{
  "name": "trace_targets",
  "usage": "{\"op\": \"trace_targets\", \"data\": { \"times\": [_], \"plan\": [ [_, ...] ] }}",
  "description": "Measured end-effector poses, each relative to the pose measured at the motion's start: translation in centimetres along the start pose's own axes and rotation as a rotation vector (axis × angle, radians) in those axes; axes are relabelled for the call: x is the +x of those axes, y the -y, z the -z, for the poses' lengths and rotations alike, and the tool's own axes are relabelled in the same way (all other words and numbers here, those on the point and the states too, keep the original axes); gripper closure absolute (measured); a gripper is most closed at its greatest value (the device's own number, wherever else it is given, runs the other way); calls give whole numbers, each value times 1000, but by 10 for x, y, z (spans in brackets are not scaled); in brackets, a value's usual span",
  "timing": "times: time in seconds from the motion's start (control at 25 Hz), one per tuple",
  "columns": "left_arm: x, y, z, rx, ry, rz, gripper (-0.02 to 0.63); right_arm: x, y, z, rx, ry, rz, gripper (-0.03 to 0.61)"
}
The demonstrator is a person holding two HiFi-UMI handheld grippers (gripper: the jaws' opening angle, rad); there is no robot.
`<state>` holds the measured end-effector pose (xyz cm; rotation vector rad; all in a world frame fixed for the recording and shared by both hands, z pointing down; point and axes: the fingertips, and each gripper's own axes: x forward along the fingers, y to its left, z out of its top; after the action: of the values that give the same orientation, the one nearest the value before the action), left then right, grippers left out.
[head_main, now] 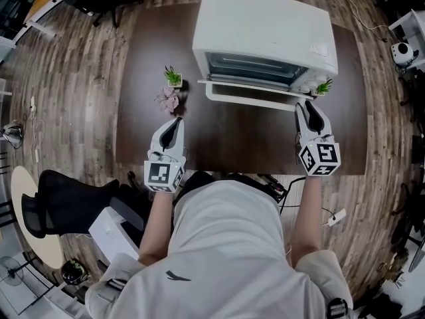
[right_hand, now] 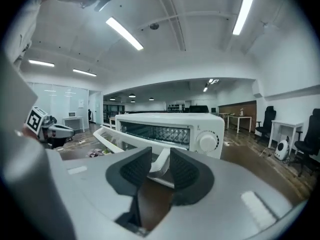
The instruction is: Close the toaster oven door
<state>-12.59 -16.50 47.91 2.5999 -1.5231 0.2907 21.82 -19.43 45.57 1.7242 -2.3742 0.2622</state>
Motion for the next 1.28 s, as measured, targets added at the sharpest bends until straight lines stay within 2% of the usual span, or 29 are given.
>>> {"op": "trace_targets", "data": {
  "times": [0.2, 0.36, 0.56, 0.8, 1.08, 1.28],
  "plan": [
    [-2, -8, -1, -1, 6, -15, 612, 33, 21, -34, -24, 67, 54, 473],
    [-7, -16, -3, -4, 10, -36, 612, 56, 34, -49, -6, 70, 61, 489],
    [-15, -27, 0, -15, 10, -67, 612, 60, 34, -52, -19, 55, 46, 497],
    [-16, -26, 3, -28, 12, -63, 612, 62, 32, -51, -25, 24, 32, 495],
    [-12, -20, 0, -25, 23, -46, 612, 25, 11, -45, -46, 21, 39, 496],
    [-10, -15, -1, -26, 27, -30, 612, -29, -23, -12, -34, 20, 72, 525]
  ]
}}
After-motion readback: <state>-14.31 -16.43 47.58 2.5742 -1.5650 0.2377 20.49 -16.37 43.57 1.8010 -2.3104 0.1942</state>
